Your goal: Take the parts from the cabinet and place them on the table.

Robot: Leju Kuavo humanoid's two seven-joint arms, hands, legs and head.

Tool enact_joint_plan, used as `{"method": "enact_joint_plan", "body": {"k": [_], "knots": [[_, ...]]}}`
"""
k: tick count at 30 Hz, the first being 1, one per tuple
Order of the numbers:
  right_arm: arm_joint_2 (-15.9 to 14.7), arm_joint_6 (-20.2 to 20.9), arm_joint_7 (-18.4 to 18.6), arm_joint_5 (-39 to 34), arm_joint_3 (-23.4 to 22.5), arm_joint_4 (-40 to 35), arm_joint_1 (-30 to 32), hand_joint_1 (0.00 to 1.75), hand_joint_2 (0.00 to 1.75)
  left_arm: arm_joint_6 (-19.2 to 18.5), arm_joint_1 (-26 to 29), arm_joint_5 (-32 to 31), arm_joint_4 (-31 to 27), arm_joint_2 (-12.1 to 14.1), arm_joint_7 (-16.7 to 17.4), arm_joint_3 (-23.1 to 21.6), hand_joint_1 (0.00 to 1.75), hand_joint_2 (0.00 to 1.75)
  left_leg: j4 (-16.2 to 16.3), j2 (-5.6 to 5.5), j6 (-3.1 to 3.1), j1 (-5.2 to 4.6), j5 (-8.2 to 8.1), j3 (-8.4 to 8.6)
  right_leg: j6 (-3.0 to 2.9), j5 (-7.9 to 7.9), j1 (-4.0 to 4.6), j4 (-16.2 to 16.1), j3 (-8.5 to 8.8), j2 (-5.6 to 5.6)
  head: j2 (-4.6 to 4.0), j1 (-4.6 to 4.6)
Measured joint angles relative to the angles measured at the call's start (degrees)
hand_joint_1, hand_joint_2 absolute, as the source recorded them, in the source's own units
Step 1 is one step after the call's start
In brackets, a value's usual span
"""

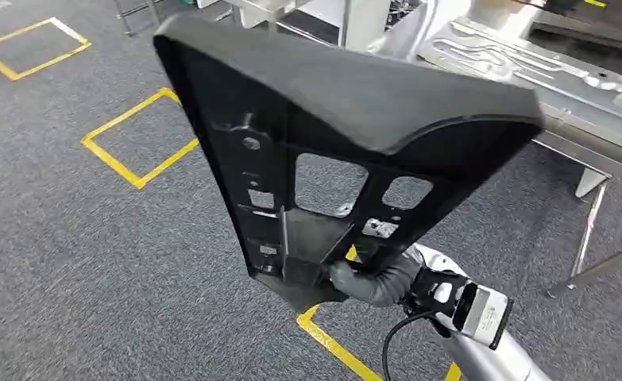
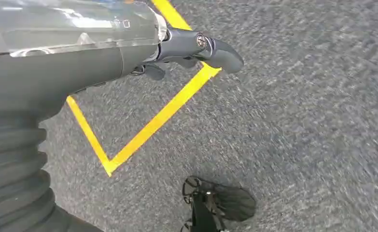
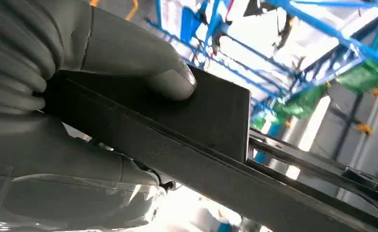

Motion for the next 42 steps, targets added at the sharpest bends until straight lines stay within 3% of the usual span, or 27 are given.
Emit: {"method": "enact_joint_plan", "body": {"k": [3,5,6,8,9,10,12,13,14,18,19,20,21,23,24,25,27,28,29,33,34,35,36,38,39,40,42], "knots": [[-1.83,-0.54,-0.59,-0.85,0.28,0.35,-0.01,1.71,1.75,-0.04,-0.22,0.00,0.00,-0.07,-0.13,0.00,0.00,1.75,-0.20,1.81,-0.96,-0.12,-0.36,0.57,-0.87,0.26,-0.26,-0.44,-0.11,2.13,0.00,0.00],[-2.21,-0.72,-0.65,-0.96,0.44,0.44,-0.25,1.71,1.75,-0.07,-0.25,-0.02,0.00,-0.09,-0.37,0.00,0.00,1.75,3.30,-3.15,-1.34,0.34,-2.94,-0.76,-1.38,0.55,-0.74,-0.76,0.29,3.05,0.00,0.00],[-2.21,-0.74,-0.72,-1.05,0.57,0.50,-0.25,1.71,1.75,-0.04,-0.13,-0.02,0.00,-0.09,-0.35,0.00,0.00,1.75,7.62,-4.21,-1.42,0.40,-5.24,-2.71,-1.58,0.55,-0.76,-0.75,0.31,3.57,0.00,-0.02],[-2.38,-0.85,-0.72,-1.31,0.83,0.85,-0.15,1.71,1.75,0.13,0.16,-0.15,0.00,-0.09,-0.33,0.00,0.00,1.75,17.37,-4.81,-1.67,0.38,-8.92,-7.62,-1.66,0.51,-0.70,-0.64,0.27,5.11,0.00,0.00],[-2.49,-0.89,-0.72,-1.44,0.87,0.96,-0.11,1.71,1.75,0.20,0.25,-0.15,0.00,-0.11,-0.22,0.00,0.00,1.75,19.10,-4.81,-1.74,0.39,-8.74,-8.73,-1.68,0.49,-0.68,-0.55,0.28,5.86,0.00,0.00],[-2.60,-0.94,-0.72,-1.50,0.96,1.05,-0.12,1.71,1.75,0.24,0.26,-0.15,0.00,-0.15,-0.17,0.00,0.00,1.75,17.86,-4.86,-1.70,0.39,-7.06,-8.47,-1.66,0.42,-0.69,-0.45,0.36,6.60,0.00,0.00],[-2.71,-1.00,-0.70,-1.57,1.05,1.07,-0.13,1.71,1.75,0.28,0.17,-0.15,0.00,-0.15,-0.17,0.00,0.00,1.75,9.09,-5.25,-1.42,0.43,-1.63,-4.84,-1.42,0.25,-0.76,-0.26,0.61,8.04,0.00,0.00],[-2.71,-1.07,-0.63,-1.57,1.11,1.07,-0.13,1.71,1.75,0.42,0.13,-0.15,0.00,-0.15,-0.20,0.00,0.00,1.75,3.60,-6.79,-1.24,0.52,1.06,-2.46,-1.19,0.09,-0.82,-0.09,0.69,8.66,0.00,0.00],[-2.71,-1.27,-0.57,-1.55,1.16,1.11,-0.11,1.71,1.75,0.55,0.10,-0.13,0.00,-0.13,-0.20,0.00,0.00,1.75,1.34,-10.27,-0.86,0.68,0.55,-1.43,-0.91,-0.04,-0.73,0.13,0.41,9.24,0.00,0.00],[-2.66,-1.99,-0.28,-0.30,1.71,1.18,0.72,1.71,1.75,0.96,0.08,0.00,0.00,-0.28,-0.22,0.00,0.00,1.75,0.41,-8.41,0.11,0.60,0.78,-1.16,0.63,0.51,-1.09,-0.01,-0.46,11.77,0.00,0.00],[-2.66,-2.01,-0.28,-0.24,1.77,1.18,0.89,1.71,1.75,0.96,-0.04,0.00,0.02,-0.68,-0.22,0.00,0.00,1.75,-0.18,-7.52,0.57,1.07,1.11,-0.92,0.69,0.12,-1.15,0.34,-0.47,11.24,0.00,0.00],[-2.66,-2.10,-0.30,-0.24,1.77,1.16,0.75,1.71,1.75,1.03,-0.09,0.00,0.00,-0.61,-0.28,0.00,0.00,1.75,-0.46,-6.99,0.97,0.96,1.14,-0.71,0.98,-1.37,-0.69,2.27,-1.27,7.73,0.00,0.04],[-2.64,-2.16,-0.28,-0.22,1.84,1.16,0.68,1.71,1.75,1.07,0.00,0.00,0.00,-0.63,-0.35,0.00,0.00,1.75,-0.46,-6.18,1.08,0.84,1.15,-0.71,1.33,-3.65,-0.84,6.24,-3.26,5.62,0.00,0.02],[-2.58,-2.21,-0.28,-0.22,2.05,1.20,1.03,1.71,1.75,1.07,0.24,0.00,0.00,-0.70,-0.35,0.00,0.00,1.75,-0.43,-4.75,1.24,0.64,1.00,-0.73,1.78,-7.49,-1.20,15.45,-7.87,4.24,0.00,0.02],[-2.58,-2.23,-0.28,-0.22,2.12,1.27,1.25,1.71,1.75,1.07,0.31,0.00,0.00,-0.70,-0.35,0.00,0.00,1.75,-0.41,-4.01,1.22,0.63,0.94,-0.74,1.95,-7.98,-1.31,18.40,-9.45,4.12,0.00,0.02],[-2.58,-2.23,-0.28,-0.22,2.16,1.29,1.36,1.71,1.75,1.07,0.30,0.00,0.00,-0.70,-0.35,0.00,0.00,1.75,-0.40,-3.29,1.17,0.63,0.85,-0.67,2.07,-6.94,-1.45,18.07,-9.40,4.03,0.00,0.02],[-2.58,-2.23,-0.28,-0.22,2.19,1.31,1.31,1.71,1.75,1.07,0.17,0.00,0.00,-0.74,-0.35,0.00,0.00,1.75,-0.36,-2.06,0.93,0.63,0.59,-0.34,1.93,-2.07,-1.47,9.52,-5.00,3.37,0.00,0.02],[-2.58,-2.23,-0.28,-0.19,2.19,1.29,1.29,1.71,1.75,1.07,0.12,0.00,0.00,-0.79,-0.35,0.00,0.00,1.75,-0.35,-1.57,0.77,0.63,0.42,-0.08,1.63,0.05,-1.32,4.26,-2.10,2.16,0.00,0.02],[-2.58,-2.25,-0.28,-0.11,2.19,1.29,1.25,1.71,1.75,1.07,0.10,0.02,0.00,-0.83,-0.35,0.00,0.00,1.75,-0.35,-1.12,0.50,0.47,0.23,0.19,1.13,0.30,-0.85,-0.18,0.18,-0.75,0.00,0.02],[-2.12,-2.43,0.05,0.83,2.27,1.29,1.60,1.71,1.75,1.07,-0.03,0.15,0.02,-1.05,-0.41,0.02,0.00,1.75,-0.49,0.98,-0.86,0.10,-0.20,0.61,-0.12,0.45,-0.27,-0.28,-0.31,1.78,0.00,0.02],[-2.05,-2.42,0.05,0.85,2.29,1.27,1.61,1.71,1.75,1.07,-0.13,0.15,0.02,-1.09,-0.50,0.00,0.00,1.75,-0.31,0.90,-1.23,0.10,-0.54,0.65,-0.55,0.80,-0.87,-0.82,0.08,2.36,0.00,0.00],[-1.88,-2.38,0.09,0.88,2.29,1.29,1.49,1.71,1.75,0.98,-0.19,0.17,0.02,-1.20,-0.57,0.00,0.00,1.75,1.15,-1.86,-1.48,0.40,-1.71,0.30,-0.82,0.92,-0.98,-1.00,0.24,2.81,0.00,0.00],[-1.62,-2.19,0.18,0.90,2.29,1.33,1.33,1.71,1.75,0.90,-0.14,0.11,0.02,-1.35,-0.63,0.00,0.00,1.75,4.52,-3.49,-1.48,0.50,-3.85,-1.12,-1.19,0.92,-1.03,-0.96,0.24,3.15,0.00,0.00],[-1.53,-1.03,-0.19,0.75,2.29,1.68,1.41,1.71,1.75,0.98,0.16,0.30,0.02,-1.42,-0.61,0.04,0.00,1.75,13.89,-4.72,-1.66,0.55,-8.14,-5.60,-1.39,0.86,-0.92,-0.89,0.22,4.40,0.00,0.00],[-1.59,-0.21,-1.03,0.48,2.27,2.34,1.47,1.71,1.75,1.16,0.41,0.55,0.02,-1.44,-0.52,0.09,0.00,1.75,17.95,-4.80,-1.76,0.56,-9.11,-7.74,-1.39,0.86,-0.86,-0.82,0.18,5.26,0.00,0.00],[-1.62,0.49,-1.88,0.22,2.25,3.15,1.42,1.71,1.75,1.29,0.59,0.70,0.02,-1.53,-0.44,0.11,0.00,1.75,18.42,-4.80,-1.75,0.56,-8.37,-8.27,-1.38,0.85,-0.86,-0.72,0.20,6.02,0.00,0.00],[-1.62,1.58,-2.60,-0.46,2.19,4.57,0.86,1.71,1.75,1.44,0.62,1.09,0.02,-1.68,-0.33,0.15,0.00,1.75,12.10,-4.97,-1.59,0.61,-3.70,-5.89,-1.19,0.71,-0.92,-0.43,0.26,7.52,0.00,0.00]]}}
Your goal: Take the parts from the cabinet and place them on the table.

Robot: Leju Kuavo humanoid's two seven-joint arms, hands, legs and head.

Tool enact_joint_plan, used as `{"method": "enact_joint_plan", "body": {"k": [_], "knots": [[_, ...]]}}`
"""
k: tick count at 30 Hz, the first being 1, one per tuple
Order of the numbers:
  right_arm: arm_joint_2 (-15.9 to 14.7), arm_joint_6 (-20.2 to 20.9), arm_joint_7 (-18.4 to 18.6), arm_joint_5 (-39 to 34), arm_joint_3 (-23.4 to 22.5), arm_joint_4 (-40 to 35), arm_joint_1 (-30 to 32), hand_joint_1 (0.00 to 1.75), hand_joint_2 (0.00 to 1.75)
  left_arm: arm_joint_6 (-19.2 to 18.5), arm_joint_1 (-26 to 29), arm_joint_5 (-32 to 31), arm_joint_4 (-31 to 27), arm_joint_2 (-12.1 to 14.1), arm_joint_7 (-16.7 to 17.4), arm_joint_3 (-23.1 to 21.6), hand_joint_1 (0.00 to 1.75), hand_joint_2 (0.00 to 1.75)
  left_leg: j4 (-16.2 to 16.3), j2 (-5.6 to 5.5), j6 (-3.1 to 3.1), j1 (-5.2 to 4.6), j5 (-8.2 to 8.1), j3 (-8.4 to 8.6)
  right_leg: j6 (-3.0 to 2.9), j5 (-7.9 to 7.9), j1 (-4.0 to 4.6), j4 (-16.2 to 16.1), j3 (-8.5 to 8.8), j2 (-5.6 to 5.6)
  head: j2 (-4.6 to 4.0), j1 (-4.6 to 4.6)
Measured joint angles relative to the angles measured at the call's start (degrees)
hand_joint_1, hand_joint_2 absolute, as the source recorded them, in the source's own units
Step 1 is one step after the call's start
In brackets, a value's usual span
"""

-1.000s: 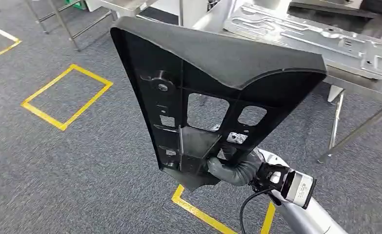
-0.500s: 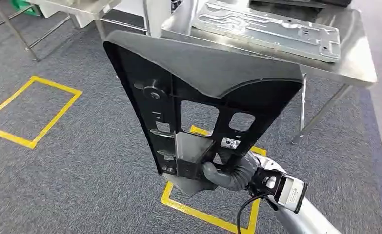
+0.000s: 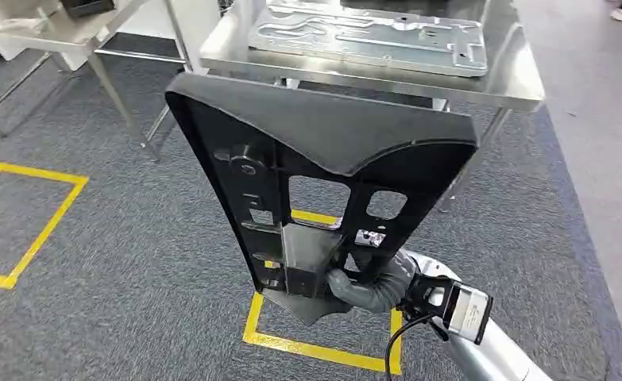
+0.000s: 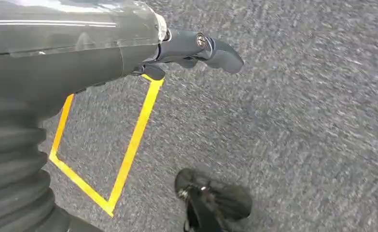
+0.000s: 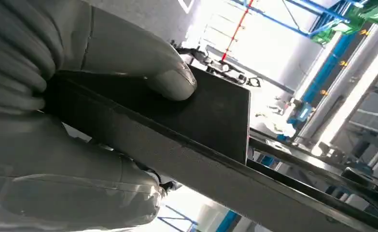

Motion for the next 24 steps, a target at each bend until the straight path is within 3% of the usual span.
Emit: {"method": "enact_joint_plan", "body": {"k": [1,2,3,6,7,8,9,10,12,13,14,15,16,17,18,19,22,23,24], "knots": [[0.00,0.50,0.52,-0.89,0.00,0.67,-0.82,1.71,1.75,0.00,-0.09,0.13,0.00,-0.05,0.13,0.00,0.00,1.75,-5.92,-0.76,0.17,0.12,3.22,2.50,0.19,-0.13,-0.03,0.26,0.03,0.80,0.00,0.00],[0.00,0.72,1.69,-1.98,0.00,1.06,-1.84,1.71,1.75,0.00,-0.10,0.17,0.00,-0.02,0.26,0.04,0.00,1.75,-10.47,-3.25,0.54,0.26,4.45,4.31,0.44,-0.31,-0.16,0.53,-0.12,1.47,0.00,0.00],[0.00,0.72,2.65,-3.04,0.00,1.40,-2.97,1.71,1.75,0.00,-0.23,0.24,0.00,-0.05,0.31,0.11,0.00,1.75,-11.37,-5.18,0.72,0.43,3.80,4.64,0.79,-0.33,0.14,0.98,-0.60,2.09,0.00,0.00],[-0.89,-0.15,4.02,-6.31,-0.02,2.18,-5.16,1.71,1.75,-0.20,-0.35,0.28,-0.02,-0.05,0.28,0.20,0.00,1.75,-11.02,-3.52,1.52,-0.18,4.06,4.53,2.02,0.23,-0.61,0.68,-1.24,3.82,0.00,0.02],[-1.45,-0.35,4.07,-6.80,-0.02,2.31,-5.70,1.71,1.75,-0.24,-0.49,0.26,0.00,-0.05,0.20,0.20,0.00,1.75,-11.62,-2.99,2.08,0.38,4.41,4.73,2.46,0.27,-0.32,0.63,-1.36,4.28,0.00,0.00],[-1.94,-0.46,4.09,-7.23,-0.02,2.42,-6.03,1.71,1.75,-0.31,-0.72,0.24,-0.02,-0.13,0.15,0.20,0.00,1.75,-12.03,-2.19,2.50,0.39,4.68,4.97,2.59,-0.47,-0.30,1.55,-1.53,1.31,0.00,0.00],[-2.49,-0.57,4.04,-7.52,-0.02,2.51,-6.70,1.71,1.75,-0.33,-0.74,0.19,-0.02,-0.13,0.00,0.20,0.00,1.75,-12.11,-1.63,2.86,0.34,4.66,5.00,2.93,-2.12,-0.15,3.95,-2.76,-1.52,0.00,0.02],[-2.84,-1.03,4.00,-7.97,-0.02,2.64,-7.22,1.71,1.75,-0.31,-0.62,0.17,-0.02,-0.13,-0.04,0.20,0.00,1.75,-12.10,-0.91,3.01,0.18,4.62,4.96,3.28,-4.55,-0.26,8.60,-5.12,-2.89,0.00,0.02],[-3.46,-1.75,3.71,-8.72,0.11,2.82,-7.35,1.71,1.75,-0.26,-0.39,0.15,-0.02,-0.11,-0.02,0.20,0.00,1.75,-12.06,0.49,3.14,0.06,4.49,4.94,3.70,-7.54,-0.60,16.86,-9.35,-3.38,0.00,0.02],[-3.95,-2.23,3.67,-8.96,0.28,2.99,-7.36,1.71,1.75,-0.24,-0.39,0.13,-0.02,-0.11,-0.02,0.20,0.00,1.75,-12.00,1.18,3.11,0.04,4.41,4.94,3.86,-7.38,-0.69,18.36,-10.20,-3.48,0.00,0.02],[-4.22,-2.45,3.65,-9.13,0.42,3.10,-7.40,1.71,1.75,-0.26,-0.44,0.11,-0.02,-0.11,-0.02,0.20,0.00,1.75,-11.97,1.81,3.01,0.05,4.29,5.00,3.90,-5.99,-0.71,17.00,-9.59,-3.57,0.00,0.00],[-4.46,-2.65,3.63,-9.24,0.50,3.14,-7.50,1.71,1.75,-0.26,-0.49,0.09,-0.02,-0.11,-0.02,0.20,0.00,1.75,-11.94,2.42,2.93,0.05,4.17,5.13,3.83,-3.78,-0.70,13.38,-7.76,-3.79,0.00,0.02],[-4.50,-2.93,3.63,-9.29,0.50,3.14,-7.74,1.71,1.75,-0.28,-0.55,0.02,-0.02,-0.11,-0.02,0.20,0.00,1.75,-11.91,3.08,2.76,0.05,3.96,5.37,3.61,-1.00,-0.65,7.55,-4.65,-4.54,0.00,0.02],[-4.50,-3.28,3.65,-9.31,0.55,3.12,-8.07,1.71,1.75,-0.33,-0.59,-0.09,0.00,-0.11,-0.04,0.17,0.00,1.75,-11.88,3.61,2.51,-0.04,3.75,5.68,3.20,0.99,-0.38,2.16,-1.62,-6.83,0.00,0.02],[-4.50,-3.63,3.71,-9.39,0.68,3.14,-8.47,1.71,1.75,-0.37,-0.60,-0.15,-0.02,-0.11,-0.04,0.17,0.00,1.75,-11.88,4.03,2.18,-0.39,3.55,5.77,2.58,0.03,0.44,0.79,-0.99,-8.49,0.00,0.02],[-4.52,-3.87,3.89,-9.55,0.79,3.10,-8.77,1.71,1.75,-0.39,-0.63,-0.33,-0.02,-0.11,-0.02,0.17,0.00,1.75,-11.83,4.39,1.88,-0.48,3.43,5.83,2.11,0.49,0.41,0.53,-1.16,-7.45,0.00,0.00],[-5.57,-4.46,4.04,-10.27,0.92,3.08,-9.28,1.71,1.75,-0.77,-0.89,-0.46,-0.02,-0.07,0.04,0.15,0.00,1.75,-12.18,5.64,0.90,-0.57,3.24,6.34,1.26,0.45,0.49,0.46,-1.34,-6.11,0.00,0.02],[-5.79,-4.66,4.04,-10.29,0.94,2.99,-9.38,1.71,1.75,-0.90,-0.99,-0.50,-0.02,-0.05,0.13,0.13,0.00,1.75,-11.77,4.94,0.62,-0.29,2.66,6.25,0.84,0.67,-0.17,-0.19,-0.82,-5.80,0.00,0.00],[-5.90,-5.11,3.96,-10.34,0.98,2.79,-9.71,1.71,1.75,-1.03,-0.99,-0.52,-0.02,-0.05,0.13,0.13,0.00,1.75,-9.63,2.63,0.52,-0.25,1.27,5.43,0.37,0.55,-0.14,-0.37,-0.68,-5.54,0.00,0.02]]}}
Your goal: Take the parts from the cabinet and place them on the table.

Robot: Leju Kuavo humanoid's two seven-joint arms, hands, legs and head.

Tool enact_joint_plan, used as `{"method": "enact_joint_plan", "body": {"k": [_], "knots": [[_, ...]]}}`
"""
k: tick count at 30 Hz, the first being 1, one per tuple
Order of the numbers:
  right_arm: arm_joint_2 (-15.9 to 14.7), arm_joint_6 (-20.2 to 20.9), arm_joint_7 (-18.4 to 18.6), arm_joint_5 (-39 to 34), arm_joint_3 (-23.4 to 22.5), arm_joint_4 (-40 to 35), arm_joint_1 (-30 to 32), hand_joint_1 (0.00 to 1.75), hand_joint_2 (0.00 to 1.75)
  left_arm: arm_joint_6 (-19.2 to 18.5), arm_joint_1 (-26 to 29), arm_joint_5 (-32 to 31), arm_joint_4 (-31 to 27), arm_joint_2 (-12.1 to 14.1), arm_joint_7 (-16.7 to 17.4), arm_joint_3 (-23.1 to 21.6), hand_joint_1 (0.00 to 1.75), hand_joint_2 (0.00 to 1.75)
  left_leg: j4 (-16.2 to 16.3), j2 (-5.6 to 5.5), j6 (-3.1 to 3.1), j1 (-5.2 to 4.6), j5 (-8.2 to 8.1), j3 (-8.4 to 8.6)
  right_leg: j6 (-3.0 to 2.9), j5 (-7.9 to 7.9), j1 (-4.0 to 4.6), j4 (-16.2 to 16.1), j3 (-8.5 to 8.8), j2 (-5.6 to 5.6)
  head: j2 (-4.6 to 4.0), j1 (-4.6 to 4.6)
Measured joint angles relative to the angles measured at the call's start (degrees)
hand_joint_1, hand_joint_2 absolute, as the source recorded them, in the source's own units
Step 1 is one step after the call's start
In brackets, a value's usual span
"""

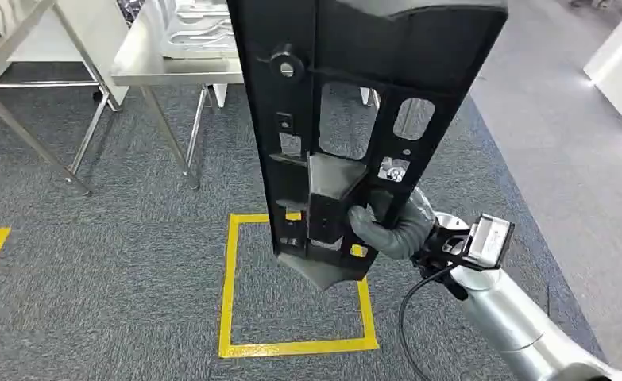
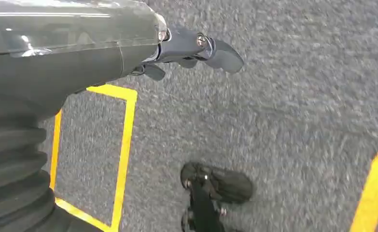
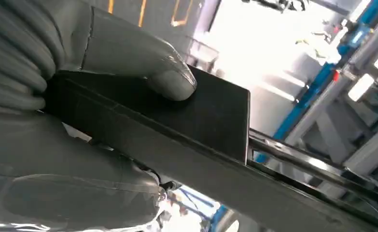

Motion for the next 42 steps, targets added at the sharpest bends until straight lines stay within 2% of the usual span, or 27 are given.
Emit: {"method": "enact_joint_plan", "body": {"k": [1,3,4,5,6,8,10,13,15,18,19,20,21,23,24,25,26,30,31,34,35,36,38,39,40,41,42], "knots": [[-0.11,-0.42,0.02,0.04,0.11,0.00,-0.26,1.71,1.75,0.00,0.11,-0.07,0.02,0.00,0.04,-0.02,0.00,1.75,4.04,-1.30,-0.02,0.16,-2.10,-1.88,-0.37,-0.09,0.05,0.01,0.01,0.16,0.00,-0.02],[-0.11,-0.92,0.00,0.09,0.53,-0.02,-0.12,1.71,1.75,0.02,0.44,-0.07,0.02,0.07,0.02,-0.02,0.00,1.75,13.80,-2.43,-0.28,0.25,-5.94,-6.85,-0.65,-0.28,0.23,0.10,0.15,0.90,0.00,-0.02],[-0.13,-0.95,0.00,0.24,0.65,-0.02,-0.01,1.71,1.75,0.04,0.56,-0.07,0.02,0.09,0.02,-0.02,0.00,1.75,16.57,-2.49,-0.35,0.26,-6.18,-8.61,-0.70,-0.41,0.34,0.18,0.24,1.29,0.00,-0.02],[-0.18,-1.08,0.00,0.24,0.77,-0.02,0.03,1.71,1.75,0.04,0.62,-0.07,0.02,0.09,0.02,-0.02,0.00,1.75,16.03,-2.49,-0.31,0.26,-4.82,-8.84,-0.68,-0.59,0.37,0.27,0.40,1.70,0.00,-0.02],[-0.20,-1.14,0.00,0.24,0.83,-0.02,0.00,1.71,1.75,0.04,0.62,-0.09,0.02,0.09,0.02,-0.02,0.00,1.75,12.65,-2.49,-0.15,0.26,-2.23,-7.61,-0.54,-0.84,0.38,0.39,0.70,2.04,0.00,-0.02],[-0.24,-1.21,-0.02,0.24,0.92,-0.02,-0.02,1.71,1.75,0.04,0.59,-0.09,0.00,0.09,0.00,-0.02,0.00,1.75,2.32,-2.59,0.43,0.23,3.55,-3.08,-0.31,-1.45,0.43,0.54,1.59,2.49,0.00,-0.02],[-0.31,-1.23,-0.09,0.24,0.98,-0.02,-0.10,1.71,1.75,0.04,0.43,-0.09,0.00,0.26,0.00,-0.04,0.00,1.75,-2.00,-2.93,1.22,-0.20,3.36,-1.28,0.29,-1.79,0.67,0.87,1.36,2.87,0.00,-0.02],[-0.59,-1.25,-0.13,0.26,1.27,-0.04,-0.03,1.71,1.75,0.09,0.47,-0.09,0.00,0.31,0.00,-0.04,0.00,1.75,-2.27,-2.84,2.19,-0.36,3.19,-1.28,1.47,-1.23,0.55,1.32,1.38,2.92,0.00,-0.02],[-0.83,-1.32,-0.22,0.22,1.40,-0.06,-0.24,1.71,1.75,0.09,0.36,-0.09,0.00,0.28,-0.17,-0.04,0.00,1.75,-2.79,-2.80,2.75,0.01,3.35,-0.14,2.07,-2.38,0.26,3.19,0.67,2.50,0.00,0.00],[-1.69,-1.60,-0.50,-0.13,1.44,-0.11,-0.38,1.71,1.75,0.06,0.36,-0.15,0.00,0.28,-0.26,-0.04,0.00,1.75,-2.77,-2.80,3.14,0.01,2.89,0.27,2.93,-7.80,-0.26,15.38,-6.42,2.37,0.00,0.00],[-1.97,-1.62,-0.55,-0.20,1.46,-0.13,-0.22,1.71,1.75,0.06,0.41,-0.20,0.00,0.31,-0.26,-0.04,0.00,1.75,-2.75,-2.80,3.06,0.01,2.72,0.39,3.24,-8.39,-0.41,18.03,-8.32,2.36,0.00,0.00],[-2.29,-1.71,-0.61,-0.30,1.46,-0.17,-0.05,1.71,1.75,0.00,0.48,-0.26,0.00,0.31,-0.26,-0.04,0.00,1.75,-2.74,-2.80,2.98,0.03,2.49,0.69,3.49,-7.55,-0.63,18.36,-9.22,2.26,0.00,0.00],[-2.60,-1.82,-0.70,-0.39,1.46,-0.28,0.00,1.71,1.75,-0.02,0.51,-0.35,0.00,0.31,-0.26,-0.04,0.00,1.75,-2.72,-2.81,2.84,0.07,2.13,1.11,3.50,-5.31,-0.83,15.85,-8.55,2.10,0.00,0.00],[-3.24,-2.19,-0.79,-0.59,1.46,-0.72,0.01,1.71,1.75,-0.20,0.50,-0.42,0.00,0.28,-0.33,-0.04,0.00,1.75,-2.69,-2.84,2.33,0.18,1.30,2.30,3.15,1.15,-0.98,5.81,-4.30,1.75,0.00,0.00],[-3.52,-2.30,-0.85,-0.77,1.46,-0.94,0.03,1.71,1.75,-0.22,0.48,-0.44,0.00,0.31,-0.35,-0.04,0.00,1.75,-2.70,-2.80,1.97,0.23,0.85,2.72,3.04,2.55,-0.93,2.01,-2.82,1.50,0.00,0.00],[-3.76,-2.41,-0.94,-0.92,1.46,-0.98,0.06,1.71,1.75,-0.22,0.38,-0.44,0.00,0.31,-0.39,-0.04,0.00,1.75,-2.61,-2.81,1.58,0.12,0.70,2.75,2.74,0.23,-0.29,1.31,-2.92,1.34,0.00,0.02],[-4.11,-2.47,-0.99,-1.03,1.46,-1.13,0.18,1.71,1.75,-0.22,0.38,-0.44,0.00,0.33,-0.39,-0.04,0.00,1.75,-2.75,-2.72,1.09,0.09,0.44,2.50,1.93,1.01,-0.17,1.60,-2.82,1.35,0.00,-0.02],[-5.05,-2.52,-1.23,-1.14,1.40,-1.62,0.72,1.71,1.75,-0.26,0.32,-0.42,0.00,0.35,-0.37,-0.04,0.00,1.75,-1.09,-2.48,0.16,0.37,-0.26,3.17,0.50,0.72,-0.37,0.83,-1.24,1.70,0.00,0.00],[-5.16,-2.48,-1.34,-1.20,1.40,-1.75,0.55,1.71,1.75,-0.26,0.20,-0.42,0.00,0.35,-0.39,-0.04,0.00,1.75,2.01,-2.54,0.05,0.34,-1.36,1.78,0.10,0.47,-0.32,0.82,-0.84,1.72,0.00,-0.02],[-5.38,-2.39,-1.31,-1.22,1.40,-1.77,0.86,1.71,1.75,-0.26,0.29,-0.37,0.00,0.52,-0.37,-0.04,0.00,1.75,14.02,-2.57,-0.21,0.37,-6.48,-5.78,-0.60,0.00,0.12,0.85,-0.68,1.84,0.00,-0.02],[-5.42,-2.37,-1.31,-1.25,1.40,-1.77,0.96,1.71,1.75,-0.26,0.45,-0.33,0.00,0.57,-0.35,-0.04,0.00,1.75,15.29,-2.56,-0.17,0.37,-6.37,-7.14,-0.65,-0.11,0.26,0.86,-0.58,2.02,0.00,-0.02],[-5.47,-2.34,-1.31,-1.36,1.42,-1.77,1.01,1.71,1.75,-0.26,0.56,-0.20,0.00,0.57,-0.33,-0.04,0.00,1.75,13.84,-2.57,-0.08,0.37,-4.72,-7.18,-0.66,-0.27,0.41,0.87,-0.38,2.23,0.00,-0.02],[-5.53,-2.17,-1.40,-1.66,1.42,-1.77,1.01,1.71,1.75,-0.24,0.51,0.00,0.00,0.57,-0.35,-0.04,0.00,1.75,4.96,-2.57,0.66,0.24,1.53,-4.09,-0.60,-0.71,0.72,0.89,0.40,2.40,0.00,-0.02],[-5.55,-1.99,-1.49,-1.99,1.42,-1.77,0.98,1.71,1.75,-0.15,0.53,0.13,0.00,0.61,-0.42,-0.04,0.00,1.75,0.13,-2.58,1.38,-0.12,4.54,-2.37,-0.52,-0.95,0.73,0.89,0.68,2.40,0.00,0.00],[-5.60,-1.86,-1.57,-2.21,1.42,-1.75,0.86,1.71,1.75,-0.15,0.43,0.17,0.00,0.81,-0.46,-0.04,0.00,1.75,-0.76,-2.54,1.79,-0.38,3.31,-2.33,-0.28,-1.00,0.89,0.97,0.68,2.35,0.00,0.00],[-5.66,-1.74,-1.64,-2.38,1.42,-1.75,0.68,1.71,1.75,-0.13,0.40,0.28,0.00,0.79,-0.57,-0.04,0.00,1.75,-1.71,-2.65,1.61,-0.58,2.49,-2.22,0.04,-0.97,0.74,1.07,0.20,2.47,0.00,-0.02],[-5.69,-1.67,-1.66,-2.47,1.42,-1.75,0.70,1.71,1.75,-0.11,0.54,0.30,0.00,0.81,-0.63,-0.04,0.00,1.75,-1.73,-2.68,1.83,-0.70,3.63,-2.14,0.45,-1.09,0.65,1.06,0.11,2.50,0.00,0.00]]}}
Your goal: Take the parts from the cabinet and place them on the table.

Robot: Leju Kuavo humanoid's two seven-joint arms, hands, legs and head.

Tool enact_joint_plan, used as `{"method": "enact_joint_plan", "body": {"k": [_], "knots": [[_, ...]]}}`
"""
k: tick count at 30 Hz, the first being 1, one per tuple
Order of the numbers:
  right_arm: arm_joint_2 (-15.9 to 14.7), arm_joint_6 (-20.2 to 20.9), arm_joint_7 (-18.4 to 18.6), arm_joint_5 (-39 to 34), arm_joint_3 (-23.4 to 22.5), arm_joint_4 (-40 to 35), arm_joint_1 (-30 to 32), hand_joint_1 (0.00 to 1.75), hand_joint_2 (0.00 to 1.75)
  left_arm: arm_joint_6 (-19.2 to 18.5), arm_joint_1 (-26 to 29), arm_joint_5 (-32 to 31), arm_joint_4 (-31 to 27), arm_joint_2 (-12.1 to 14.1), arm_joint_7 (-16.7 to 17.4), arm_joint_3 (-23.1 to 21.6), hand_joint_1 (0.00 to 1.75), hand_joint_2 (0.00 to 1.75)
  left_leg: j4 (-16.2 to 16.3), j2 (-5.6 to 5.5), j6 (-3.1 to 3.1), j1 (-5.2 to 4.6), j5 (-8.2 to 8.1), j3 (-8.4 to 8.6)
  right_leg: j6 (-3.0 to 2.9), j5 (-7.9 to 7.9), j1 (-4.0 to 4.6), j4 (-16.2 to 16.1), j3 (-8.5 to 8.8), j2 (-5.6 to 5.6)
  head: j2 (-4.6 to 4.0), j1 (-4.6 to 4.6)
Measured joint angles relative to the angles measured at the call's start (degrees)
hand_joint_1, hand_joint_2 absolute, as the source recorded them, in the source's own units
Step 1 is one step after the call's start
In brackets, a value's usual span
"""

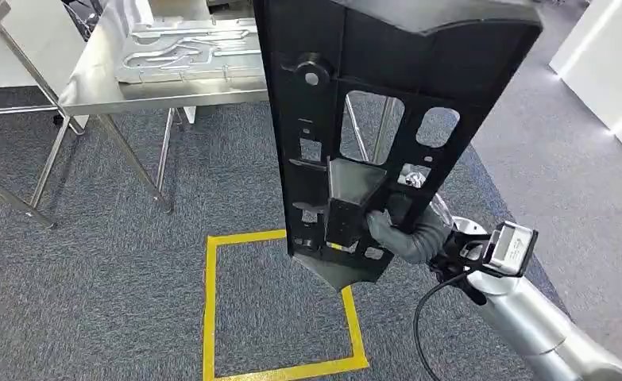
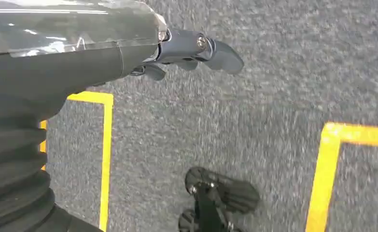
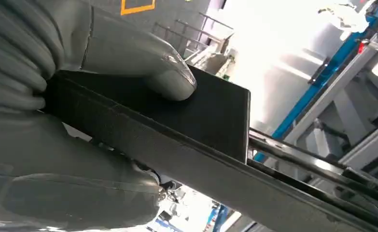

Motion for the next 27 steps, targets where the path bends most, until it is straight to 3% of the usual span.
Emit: {"method": "enact_joint_plan", "body": {"k": [2,3,4,6,7,8,9,10,12,13,14,16,18,19,20,22,23,24,25,26,27], "knots": [[0.00,0.24,0.09,-0.42,-0.02,-0.02,-0.36,1.71,1.75,0.02,0.18,0.11,0.00,0.11,-0.17,0.00,0.00,1.75,-0.57,-0.05,0.60,0.32,0.25,0.35,0.74,-0.14,0.21,-0.19,0.30,0.00,0.00,-0.02],[-0.02,0.15,0.44,-0.57,-0.07,-0.11,-0.48,1.71,1.75,-0.11,0.15,0.11,0.00,0.09,-0.26,0.00,0.00,1.75,-1.10,0.04,0.65,0.64,0.60,0.89,1.00,-0.51,-0.13,0.43,0.26,-0.10,0.00,0.00],[-0.09,0.02,0.70,-0.77,-0.07,-0.24,-0.88,1.71,1.75,-0.26,0.08,0.07,0.00,0.09,-0.57,0.00,0.00,1.75,-1.28,0.04,0.96,0.67,0.54,1.18,1.41,-1.81,-0.13,2.52,-0.73,-0.21,0.00,0.00],[-0.50,-0.44,0.94,-1.03,-0.07,-0.39,-0.98,1.71,1.75,-0.31,-0.04,-0.17,0.00,0.11,-0.72,0.00,0.00,1.75,-1.27,0.05,1.22,0.67,0.27,1.46,2.05,-6.00,-0.63,11.55,-5.52,-0.26,0.00,0.00],[-0.70,-0.53,1.05,-1.05,-0.07,-0.39,-0.79,1.71,1.75,-0.31,-0.01,-0.22,0.00,0.11,-0.72,0.00,0.00,1.75,-1.24,0.05,1.19,0.67,0.06,1.58,2.39,-7.17,-0.87,15.70,-7.99,-0.28,0.00,0.00],[-0.83,-0.59,1.07,-1.09,-0.05,-0.39,-0.67,1.71,1.75,-0.31,0.04,-0.22,0.00,0.11,-0.72,0.00,0.00,1.75,-1.20,0.02,1.13,0.68,-0.14,1.74,2.65,-7.05,-1.12,17.57,-9.35,-0.34,0.00,0.00],[-0.94,-0.61,1.07,-1.11,-0.06,-0.42,-0.65,1.71,1.75,-0.28,0.13,-0.22,0.00,0.09,-0.70,0.00,0.00,1.75,-1.20,0.01,0.98,0.72,-0.37,2.03,2.85,-5.66,-1.37,16.76,-9.31,-0.45,0.00,0.00],[-0.94,-0.66,1.07,-1.14,-0.04,-0.44,-0.67,1.71,1.75,-0.28,0.14,-0.22,0.00,0.09,-0.70,0.00,0.00,1.75,-1.15,-0.01,0.80,0.84,-0.70,2.46,2.99,-3.14,-1.62,13.37,-7.93,-0.53,0.00,0.00],[-0.94,-0.74,1.03,-1.14,-0.04,-0.52,-0.67,1.71,1.75,-0.28,0.05,-0.24,0.00,0.04,-0.70,0.00,0.00,1.75,-0.91,-0.06,0.13,1.06,-1.61,3.39,3.22,2.54,-1.92,2.81,-2.87,-0.89,0.00,0.00],[-0.94,-0.79,1.00,-1.14,-0.04,-0.52,-0.70,1.71,1.75,-0.26,0.03,-0.24,0.00,0.09,-0.72,0.00,0.00,1.75,-0.77,-0.14,-0.39,0.80,-2.05,3.47,3.08,1.70,-1.68,0.85,-1.71,-0.93,0.00,0.00],[-0.94,-0.83,1.01,-1.05,0.00,-0.59,-0.62,1.71,1.75,-0.26,-0.06,-0.24,0.00,0.09,-0.70,0.00,0.00,1.75,-0.60,-0.17,-0.75,0.70,-2.28,3.39,2.20,1.66,-1.46,0.42,-1.80,-0.64,0.00,-0.02],[-0.94,-1.00,0.98,-0.68,0.02,-0.59,-0.41,1.71,1.75,-0.24,-0.03,-0.24,0.00,0.04,-0.70,0.00,0.00,1.75,-1.02,-0.09,-1.35,0.71,-2.41,3.64,1.43,1.24,-1.16,0.63,-1.95,-0.62,0.00,0.00],[-1.01,-1.05,0.94,0.18,0.02,-0.61,-0.48,1.71,1.75,-0.18,-0.13,-0.17,0.00,0.04,-0.68,0.00,0.00,1.75,-0.83,-0.14,-2.03,1.03,-3.18,3.91,0.49,1.06,-1.57,0.11,-1.26,-0.77,0.00,-0.02],[-1.34,-1.12,0.65,0.48,0.02,-0.61,-0.49,1.71,1.75,-0.04,-0.14,-0.17,0.00,0.00,-0.68,0.00,0.00,1.75,1.11,-0.13,-2.13,1.06,-3.99,3.28,0.00,0.73,-1.49,0.06,-0.78,-1.01,0.00,0.00],[-1.70,-1.09,0.05,0.68,0.02,-0.61,-0.41,1.71,1.75,0.04,-0.21,-0.05,0.00,-0.02,-0.63,0.00,0.00,1.75,4.98,-0.13,-2.20,1.06,-5.72,1.27,-0.43,0.42,-1.39,0.06,-0.48,-1.34,0.00,0.00],[-2.23,-1.09,-0.87,1.07,0.02,-0.50,0.34,1.71,1.75,0.17,-0.06,0.02,0.00,-0.02,-0.61,0.00,0.00,1.75,15.55,-0.13,-2.37,1.05,-9.50,-4.90,-0.78,-0.24,-0.97,0.07,0.07,-1.85,0.00,-0.02],[-2.38,-1.09,-1.03,1.20,0.02,-0.48,0.75,1.71,1.75,0.20,0.18,0.09,0.00,-0.02,-0.61,0.00,0.00,1.75,18.50,-0.12,-2.31,1.04,-9.62,-7.05,-0.85,-0.56,-0.75,0.08,0.43,-2.10,0.00,-0.02],[-2.47,-1.07,-1.16,1.36,0.04,-0.46,1.03,1.71,1.75,0.20,0.38,0.15,0.00,-0.07,-0.61,0.00,0.00,1.75,18.24,-0.11,-2.12,1.03,-8.15,-7.69,-0.91,-0.94,-0.57,0.08,0.94,-2.32,0.00,-0.02],[-2.56,-1.07,-1.27,1.40,0.04,-0.46,1.15,1.71,1.75,0.20,0.50,0.15,0.00,-0.09,-0.59,0.00,0.00,1.75,15.40,-0.05,-1.80,0.97,-5.51,-6.93,-0.92,-1.35,-0.41,0.08,1.53,-2.59,0.00,-0.02],[-2.65,-1.07,-1.31,1.40,0.04,-0.46,1.16,1.71,1.75,0.20,0.52,0.15,0.00,-0.09,-0.59,0.00,0.00,1.75,10.68,0.14,-1.35,0.86,-2.31,-5.15,-0.91,-1.80,-0.24,0.07,2.22,-2.93,0.00,-0.02],[-2.71,-1.07,-1.33,1.40,0.04,-0.46,1.16,1.71,1.75,0.20,0.49,0.15,0.00,-0.09,-0.61,0.00,0.00,1.75,5.03,1.09,-0.65,0.48,0.97,-2.87,-0.86,-2.32,-0.06,0.07,3.03,-3.39,0.00,-0.02]]}}
